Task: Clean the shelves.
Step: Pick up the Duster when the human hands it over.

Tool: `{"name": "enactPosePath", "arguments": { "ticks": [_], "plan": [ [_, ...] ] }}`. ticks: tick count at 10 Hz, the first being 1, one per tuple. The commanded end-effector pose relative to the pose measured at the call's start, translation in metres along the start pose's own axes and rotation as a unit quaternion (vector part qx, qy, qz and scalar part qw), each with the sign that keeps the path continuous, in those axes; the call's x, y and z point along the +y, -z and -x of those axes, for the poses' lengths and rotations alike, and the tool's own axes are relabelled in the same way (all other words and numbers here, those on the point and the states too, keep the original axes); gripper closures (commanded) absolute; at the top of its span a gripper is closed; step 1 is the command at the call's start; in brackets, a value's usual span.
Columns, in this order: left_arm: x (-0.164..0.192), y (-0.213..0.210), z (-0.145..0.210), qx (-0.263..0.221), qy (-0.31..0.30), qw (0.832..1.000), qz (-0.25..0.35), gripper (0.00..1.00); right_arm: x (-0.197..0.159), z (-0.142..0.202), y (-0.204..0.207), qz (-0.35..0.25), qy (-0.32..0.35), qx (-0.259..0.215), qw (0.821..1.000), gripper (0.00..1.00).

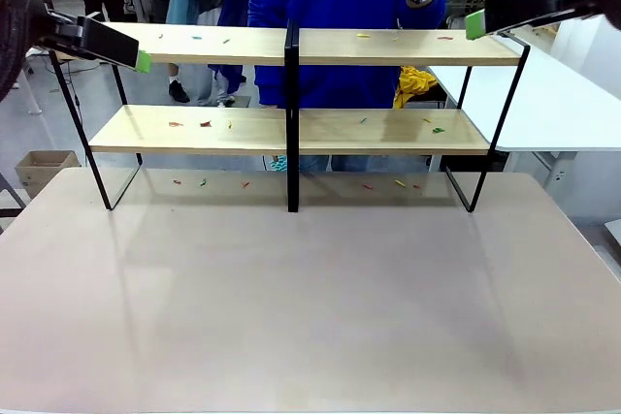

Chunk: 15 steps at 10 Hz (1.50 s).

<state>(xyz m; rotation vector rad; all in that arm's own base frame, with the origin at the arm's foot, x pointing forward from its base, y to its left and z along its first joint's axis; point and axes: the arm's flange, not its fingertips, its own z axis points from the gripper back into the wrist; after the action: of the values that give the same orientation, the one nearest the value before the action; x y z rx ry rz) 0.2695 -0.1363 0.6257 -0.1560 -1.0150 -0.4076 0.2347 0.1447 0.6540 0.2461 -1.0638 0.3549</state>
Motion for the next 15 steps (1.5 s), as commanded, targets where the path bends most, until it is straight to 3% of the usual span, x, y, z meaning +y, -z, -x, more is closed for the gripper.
{"name": "enactPosePath", "arguments": {
  "ticks": [1, 5, 6, 14, 15],
  "plan": [
    [0.004, 0.004, 0.073, 0.001, 0.007, 1.0, 0.006, 0.0, -0.014, 0.023, 0.013, -0.019, -0.006, 0.004, 1.0, 0.0],
    [0.004, 0.006, 0.074, 0.005, 0.004, 1.0, 0.008, 0.0, -0.023, 0.022, 0.029, -0.001, 0.009, 0.018, 1.0, 0.0],
    [0.0, 0.005, 0.001, 0.006, 0.0, 1.0, 0.001, 0.0, -0.015, 0.004, 0.023, -0.005, 0.008, 0.026, 1.0, 0.0],
    [0.0, 0.005, 0.001, 0.006, 0.0, 1.0, 0.001, 0.0, -0.016, 0.004, 0.024, -0.004, 0.008, 0.026, 1.0, 0.0],
    [0.0, 0.005, 0.001, 0.006, 0.0, 1.0, 0.001, 0.0, -0.042, -0.018, 0.027, -0.084, 0.079, 0.065, 0.991, 0.0]
  ]
}}
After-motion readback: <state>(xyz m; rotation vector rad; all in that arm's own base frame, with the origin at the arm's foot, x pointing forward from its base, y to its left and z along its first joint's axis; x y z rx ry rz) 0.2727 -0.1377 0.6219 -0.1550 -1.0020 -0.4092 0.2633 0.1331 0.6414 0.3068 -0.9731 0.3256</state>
